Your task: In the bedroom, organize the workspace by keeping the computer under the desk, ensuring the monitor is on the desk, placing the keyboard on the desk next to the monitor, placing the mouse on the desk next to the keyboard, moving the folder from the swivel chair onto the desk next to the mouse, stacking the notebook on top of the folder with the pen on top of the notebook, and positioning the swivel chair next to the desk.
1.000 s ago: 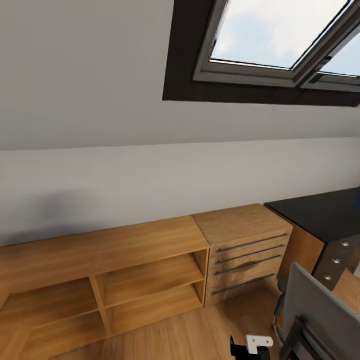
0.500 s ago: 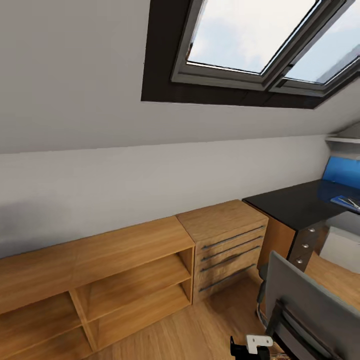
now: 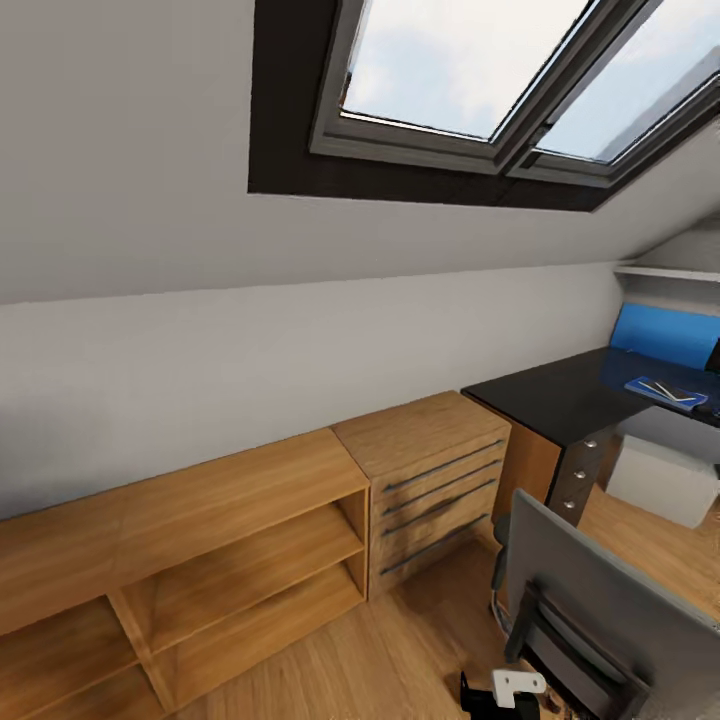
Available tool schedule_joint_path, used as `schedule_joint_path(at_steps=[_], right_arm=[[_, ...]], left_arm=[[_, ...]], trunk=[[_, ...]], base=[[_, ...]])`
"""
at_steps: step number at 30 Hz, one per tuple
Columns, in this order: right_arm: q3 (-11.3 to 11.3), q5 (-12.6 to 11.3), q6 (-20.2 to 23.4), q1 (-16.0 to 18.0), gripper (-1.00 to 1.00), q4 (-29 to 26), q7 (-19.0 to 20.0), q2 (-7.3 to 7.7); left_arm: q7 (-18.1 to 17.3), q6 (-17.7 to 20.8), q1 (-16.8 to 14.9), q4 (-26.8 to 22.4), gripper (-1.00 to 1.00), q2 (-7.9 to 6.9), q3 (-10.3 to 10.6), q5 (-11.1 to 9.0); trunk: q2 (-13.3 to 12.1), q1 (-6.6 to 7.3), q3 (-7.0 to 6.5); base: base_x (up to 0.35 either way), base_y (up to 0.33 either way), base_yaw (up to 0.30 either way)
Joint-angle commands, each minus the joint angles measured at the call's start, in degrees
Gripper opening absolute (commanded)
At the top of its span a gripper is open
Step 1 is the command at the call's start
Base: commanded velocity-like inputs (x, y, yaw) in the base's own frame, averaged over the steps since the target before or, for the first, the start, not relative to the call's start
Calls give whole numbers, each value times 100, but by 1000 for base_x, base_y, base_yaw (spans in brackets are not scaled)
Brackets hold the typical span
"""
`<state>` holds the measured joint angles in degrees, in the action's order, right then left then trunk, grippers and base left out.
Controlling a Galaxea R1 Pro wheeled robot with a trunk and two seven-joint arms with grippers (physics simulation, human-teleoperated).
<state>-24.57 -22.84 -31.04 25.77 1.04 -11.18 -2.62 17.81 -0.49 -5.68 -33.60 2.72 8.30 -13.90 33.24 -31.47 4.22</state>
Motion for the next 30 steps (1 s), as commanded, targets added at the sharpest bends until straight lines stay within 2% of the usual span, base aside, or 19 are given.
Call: schedule_joint_path(at_steps=[1,13,26,30], right_arm=[[-48,-28,-16,7,100,13,-24,-5],[-48,-28,-16,7,100,16,-24,-10],[-48,-28,-16,7,100,15,-24,-10],[-48,-28,-16,8,100,14,-24,-10]], left_arm=[[47,-5,-3,-6,100,-7,41,-60],[47,-12,-3,-6,100,-5,40,-60],[47,-13,-3,-6,100,-8,40,-68],[47,-16,-3,-6,100,-8,39,-68]], trunk=[[11,-2,19],[11,-2,107],[11,-2,139],[11,-2,140]], base=[[0,0,-145],[0,0,-168],[0,3,-258],[0,141,-278]])
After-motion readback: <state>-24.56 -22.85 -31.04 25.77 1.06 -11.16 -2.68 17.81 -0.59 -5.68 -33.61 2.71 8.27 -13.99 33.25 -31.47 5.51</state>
